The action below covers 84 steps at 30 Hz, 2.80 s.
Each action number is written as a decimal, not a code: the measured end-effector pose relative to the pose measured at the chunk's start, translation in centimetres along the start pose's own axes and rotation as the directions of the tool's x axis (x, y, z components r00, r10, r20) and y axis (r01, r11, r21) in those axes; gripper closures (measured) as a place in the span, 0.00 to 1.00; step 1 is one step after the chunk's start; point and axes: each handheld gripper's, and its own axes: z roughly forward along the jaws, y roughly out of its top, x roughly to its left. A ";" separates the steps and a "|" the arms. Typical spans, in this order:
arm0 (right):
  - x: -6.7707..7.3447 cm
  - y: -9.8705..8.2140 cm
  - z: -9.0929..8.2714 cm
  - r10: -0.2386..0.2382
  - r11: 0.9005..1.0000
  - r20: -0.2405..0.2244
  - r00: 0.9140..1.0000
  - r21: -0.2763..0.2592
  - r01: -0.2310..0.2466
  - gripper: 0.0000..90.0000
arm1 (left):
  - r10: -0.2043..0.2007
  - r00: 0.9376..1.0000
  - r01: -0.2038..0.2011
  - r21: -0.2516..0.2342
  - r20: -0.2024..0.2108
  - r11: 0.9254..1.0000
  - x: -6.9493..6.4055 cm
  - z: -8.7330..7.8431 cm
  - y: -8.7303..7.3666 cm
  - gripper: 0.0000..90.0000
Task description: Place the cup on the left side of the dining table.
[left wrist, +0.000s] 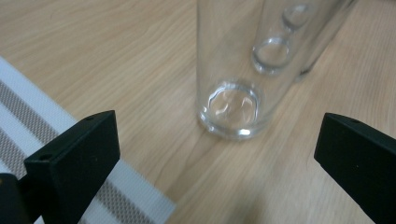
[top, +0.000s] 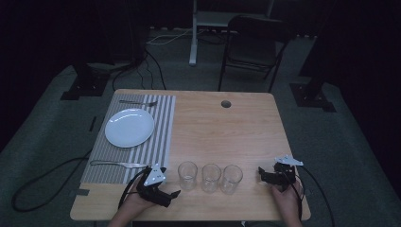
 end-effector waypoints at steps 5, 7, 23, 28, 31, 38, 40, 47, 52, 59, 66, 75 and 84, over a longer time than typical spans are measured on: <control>0.0 0.0 0.0 0.000 1.000 0.000 1.000 0.000 0.000 0.14 | 0.001 1.000 -0.001 -0.006 -0.005 1.000 -0.4 1.2 0.2 0.03; 0.0 0.0 0.0 0.000 1.000 0.000 1.000 0.000 0.000 0.14 | 0.005 1.000 -0.005 -0.003 0.002 1.000 -0.4 1.5 0.2 0.03; 0.0 0.0 0.0 0.000 1.000 0.000 1.000 0.000 0.000 0.14 | -0.004 1.000 0.006 -0.088 0.012 0.996 -0.7 2.8 1.8 0.08; 0.0 0.0 0.0 -0.001 1.000 0.000 1.000 0.000 0.001 0.14 | 0.005 1.000 -0.006 -0.156 -0.001 0.988 -1.0 2.9 2.2 0.18; 0.0 0.0 0.0 -0.001 1.000 0.000 1.000 0.000 0.001 0.14 | -0.005 1.000 0.005 -0.158 0.006 0.987 -1.0 3.1 2.4 0.19; 0.0 0.0 0.0 0.000 1.000 0.000 1.000 0.000 0.000 0.14 | 0.030 1.000 -0.029 -0.181 0.004 0.983 -1.3 3.2 2.6 0.33; 0.0 0.0 0.0 0.000 1.000 0.000 1.000 0.000 0.000 0.14 | 0.026 1.000 -0.027 -0.188 -0.007 0.982 -1.4 3.3 2.6 0.33; 0.0 0.0 0.0 0.000 1.000 0.000 1.000 0.000 0.000 0.14 | -0.010 0.999 0.003 -0.193 -0.032 0.981 -1.5 3.3 2.7 0.33; 0.0 0.0 0.0 -0.001 1.000 0.000 1.000 0.000 0.001 0.14 | -0.038 0.999 0.031 -0.192 -0.034 0.981 -1.2 3.2 3.1 0.33; 0.0 0.0 0.0 0.001 1.000 0.000 1.000 0.001 -0.001 0.14 | -0.059 0.996 0.046 -0.195 -0.061 0.980 -0.8 2.3 4.0 0.33; 0.0 0.0 0.0 0.000 1.000 0.000 1.000 0.000 0.000 0.14 | -0.068 0.991 0.047 -0.179 -0.112 0.983 0.0 1.6 4.4 0.33; 0.0 0.0 0.0 0.001 1.000 0.000 1.000 0.001 -0.001 0.14 | -0.110 0.974 0.069 -0.205 -0.196 0.976 1.6 -0.1 4.7 0.33; 0.0 0.0 0.0 0.000 1.000 0.000 1.000 0.001 0.000 0.14 | -0.151 0.947 0.089 -0.222 -0.283 0.971 3.8 -1.8 4.9 0.33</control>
